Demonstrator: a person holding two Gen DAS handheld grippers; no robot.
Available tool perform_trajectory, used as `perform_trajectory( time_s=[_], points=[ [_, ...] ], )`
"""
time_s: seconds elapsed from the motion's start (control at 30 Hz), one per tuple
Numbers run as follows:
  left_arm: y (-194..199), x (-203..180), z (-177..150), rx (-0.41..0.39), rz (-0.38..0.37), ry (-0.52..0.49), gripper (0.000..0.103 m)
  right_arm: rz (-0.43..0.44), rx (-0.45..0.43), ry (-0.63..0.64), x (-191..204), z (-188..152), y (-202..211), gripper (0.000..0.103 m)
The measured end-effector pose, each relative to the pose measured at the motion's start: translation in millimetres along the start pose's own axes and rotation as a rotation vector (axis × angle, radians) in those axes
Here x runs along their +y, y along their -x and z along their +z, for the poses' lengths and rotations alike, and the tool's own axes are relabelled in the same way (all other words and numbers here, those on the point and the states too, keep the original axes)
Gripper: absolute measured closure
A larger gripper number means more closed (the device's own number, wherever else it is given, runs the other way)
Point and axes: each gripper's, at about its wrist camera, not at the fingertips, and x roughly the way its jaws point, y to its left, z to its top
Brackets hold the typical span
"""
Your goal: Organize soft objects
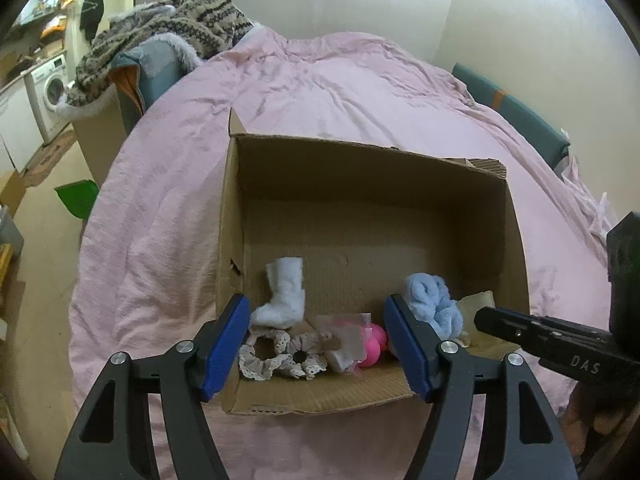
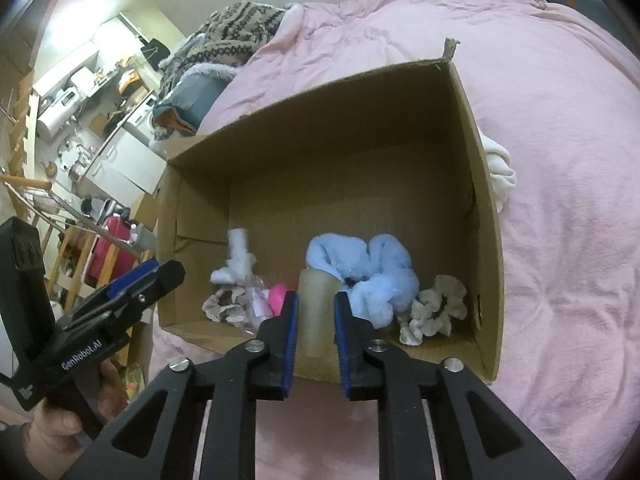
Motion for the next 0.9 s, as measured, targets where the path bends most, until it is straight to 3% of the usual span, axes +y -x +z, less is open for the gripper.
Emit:
perform_trajectory(
  time_s=[0.07,0.17,0.2,0.23,0.37,0.43,0.57,0.63,0.77,0.9],
  points=[
    [2,-1,1,-0.006,0.016,-0.006,0.036,0.001,-0.012,-0.002,1,1,2,0.079],
    [5,-1,2,-0.018,0.023,-0.009,0.035,0.006,-0.036,-0.012,0,1,7,0.058],
    [5,-1,2,-0.019,0.025,-0.008,0.035,0.011,-0.053,-0.018,0,2,10,0.035],
    [6,-1,3,-0.021,0.035,-0.007,0.035,0.018,-0.078,-0.021,0,2,15,0.025],
    [12,1,5,-0.048,0.055,-0.005,0.035,0.003,-0.148,-0.023,0,7,30,0.022],
    [17,3,5,-0.069,0.070,0.007,0.035,-0.030,-0.175,-0.022,1,7,35,0.012],
    [31,10,5,-0.118,0.094,0.043,0.013,-0.062,-0.234,0.007,8,8,47,0.005],
    [38,11,4,-0.136,0.097,0.051,0.012,-0.081,-0.263,0.026,13,6,54,0.000],
    [52,13,0,-0.153,0.109,0.045,0.000,-0.115,-0.323,0.058,21,-2,67,0.000],
    [68,13,-5,-0.156,0.084,0.033,0.001,-0.141,-0.336,0.072,26,-11,77,0.000]
  ],
)
